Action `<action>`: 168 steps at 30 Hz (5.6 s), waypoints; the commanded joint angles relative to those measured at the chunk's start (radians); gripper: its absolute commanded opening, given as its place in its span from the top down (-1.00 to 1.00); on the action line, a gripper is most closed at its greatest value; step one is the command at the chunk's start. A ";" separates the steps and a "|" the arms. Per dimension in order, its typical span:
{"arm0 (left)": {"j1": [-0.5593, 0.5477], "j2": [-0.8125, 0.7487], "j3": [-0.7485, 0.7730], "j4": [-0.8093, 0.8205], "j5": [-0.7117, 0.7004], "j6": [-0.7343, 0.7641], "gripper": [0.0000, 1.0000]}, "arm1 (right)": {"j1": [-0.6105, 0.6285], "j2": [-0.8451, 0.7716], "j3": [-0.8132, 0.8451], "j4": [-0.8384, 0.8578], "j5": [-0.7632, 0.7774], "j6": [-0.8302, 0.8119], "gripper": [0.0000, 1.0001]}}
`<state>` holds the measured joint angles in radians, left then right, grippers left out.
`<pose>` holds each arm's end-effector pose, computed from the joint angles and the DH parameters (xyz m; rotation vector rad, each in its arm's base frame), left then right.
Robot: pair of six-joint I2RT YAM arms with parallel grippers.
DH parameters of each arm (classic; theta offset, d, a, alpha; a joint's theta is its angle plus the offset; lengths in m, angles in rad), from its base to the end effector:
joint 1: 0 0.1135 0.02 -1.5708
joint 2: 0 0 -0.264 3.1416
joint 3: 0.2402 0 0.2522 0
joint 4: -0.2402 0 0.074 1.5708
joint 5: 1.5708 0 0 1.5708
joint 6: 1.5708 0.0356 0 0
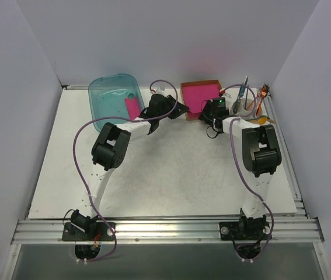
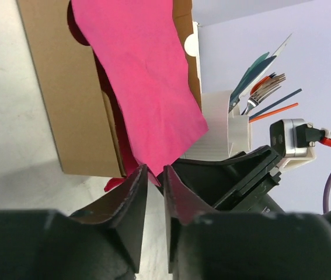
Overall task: Place the utensils on the paper napkin and roll it up
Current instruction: Pick up the napkin from the container, then place the napkin at the center of the board, then pick up the utensils from the container.
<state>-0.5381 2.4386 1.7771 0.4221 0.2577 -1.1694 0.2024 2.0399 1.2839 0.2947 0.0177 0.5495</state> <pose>0.4735 -0.2932 0.1553 -0.4368 2.0072 -1.3837 0.4477 0.0912 0.1758 0.3673 2.0293 0.4522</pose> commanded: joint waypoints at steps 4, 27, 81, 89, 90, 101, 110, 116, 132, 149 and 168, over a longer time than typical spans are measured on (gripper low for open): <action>-0.011 0.016 0.079 -0.008 -0.009 0.027 0.60 | -0.009 -0.058 -0.009 0.024 0.005 0.006 -0.09; -0.014 -0.065 0.021 0.047 -0.008 0.086 0.95 | -0.014 -0.061 -0.026 0.037 0.005 0.010 -0.09; -0.600 -1.217 -1.279 0.014 -0.852 0.206 -0.83 | -0.029 -0.886 -0.580 -0.166 -0.105 0.010 -0.26; -0.295 -1.138 -1.142 -0.075 -0.283 0.455 -0.34 | 0.052 -0.885 -0.609 -0.262 -0.105 0.084 0.66; -0.263 -1.118 -1.113 -0.089 -0.258 0.459 -0.18 | 0.074 -0.905 -0.627 -0.276 -0.058 0.113 0.82; -0.195 -0.867 -0.950 -0.125 -0.078 0.496 0.95 | 0.244 -0.994 -0.747 -0.390 0.140 0.291 1.00; -0.191 -0.747 -0.964 -0.077 -0.216 0.471 0.95 | 0.253 -0.896 -0.761 -0.353 0.157 0.299 1.00; -0.192 -0.716 -0.953 -0.103 -0.308 0.464 0.95 | 0.252 -0.779 -0.713 -0.336 0.185 0.254 1.00; -0.232 -0.806 -1.084 -0.114 -0.480 0.399 0.95 | 0.190 -0.580 -0.643 -0.197 0.107 0.106 1.00; -0.218 -1.202 -1.130 -0.399 -0.584 0.430 0.70 | 0.230 -0.389 -0.500 -0.203 0.024 -0.049 1.00; -0.045 -1.610 -1.113 -0.701 -0.531 0.522 -0.88 | 0.020 -0.782 -0.370 -0.305 0.044 -0.080 0.16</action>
<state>-0.6140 0.8688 0.6472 -0.2611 -0.3389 -0.7055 0.2836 1.3079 0.8558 0.0402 0.0368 0.4942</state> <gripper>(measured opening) 0.939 0.417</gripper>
